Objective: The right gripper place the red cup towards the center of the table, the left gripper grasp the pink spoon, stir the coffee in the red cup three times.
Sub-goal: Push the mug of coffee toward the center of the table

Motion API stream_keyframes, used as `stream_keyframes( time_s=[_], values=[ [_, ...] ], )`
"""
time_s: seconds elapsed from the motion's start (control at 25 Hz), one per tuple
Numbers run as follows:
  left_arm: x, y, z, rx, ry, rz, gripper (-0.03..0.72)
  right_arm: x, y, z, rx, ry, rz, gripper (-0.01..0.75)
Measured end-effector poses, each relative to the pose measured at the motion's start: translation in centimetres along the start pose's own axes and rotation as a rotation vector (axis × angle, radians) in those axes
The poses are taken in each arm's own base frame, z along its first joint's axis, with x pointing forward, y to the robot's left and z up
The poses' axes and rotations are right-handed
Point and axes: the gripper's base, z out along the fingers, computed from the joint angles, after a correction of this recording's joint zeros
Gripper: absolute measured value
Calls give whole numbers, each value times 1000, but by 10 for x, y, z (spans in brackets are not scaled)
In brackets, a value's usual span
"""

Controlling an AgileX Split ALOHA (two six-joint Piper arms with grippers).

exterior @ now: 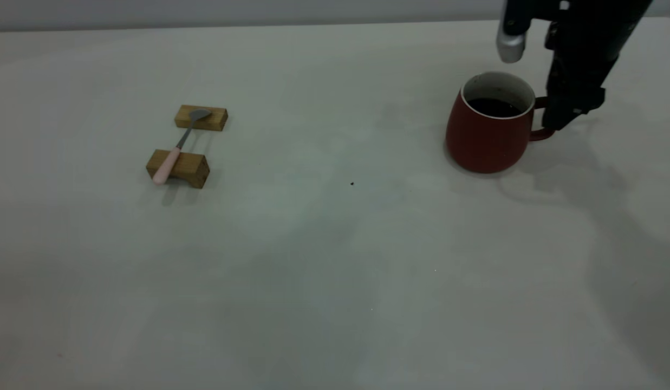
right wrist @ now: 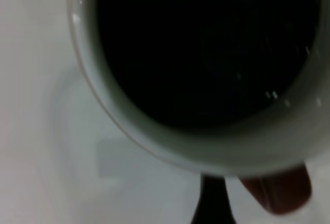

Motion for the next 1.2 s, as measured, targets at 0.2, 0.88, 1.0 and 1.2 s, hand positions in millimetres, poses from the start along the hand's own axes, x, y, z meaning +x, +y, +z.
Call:
stream_keyframes(
  time_s=[0.2,0.88,1.0,1.2],
  values=[
    [0,0,0,0,0,0,523,-12,5,0,-6,-12,-32,605],
    [0,0,0,0,0,0,523,-86,47,-2,-39,-104,-129,594],
    [0,0,0,0,0,0,523,-99,56,-3,-46,-126,-136,593],
    [0,0,0,0,0,0,523,-119,68,-5,-43,-170,-130,593]
  ],
)
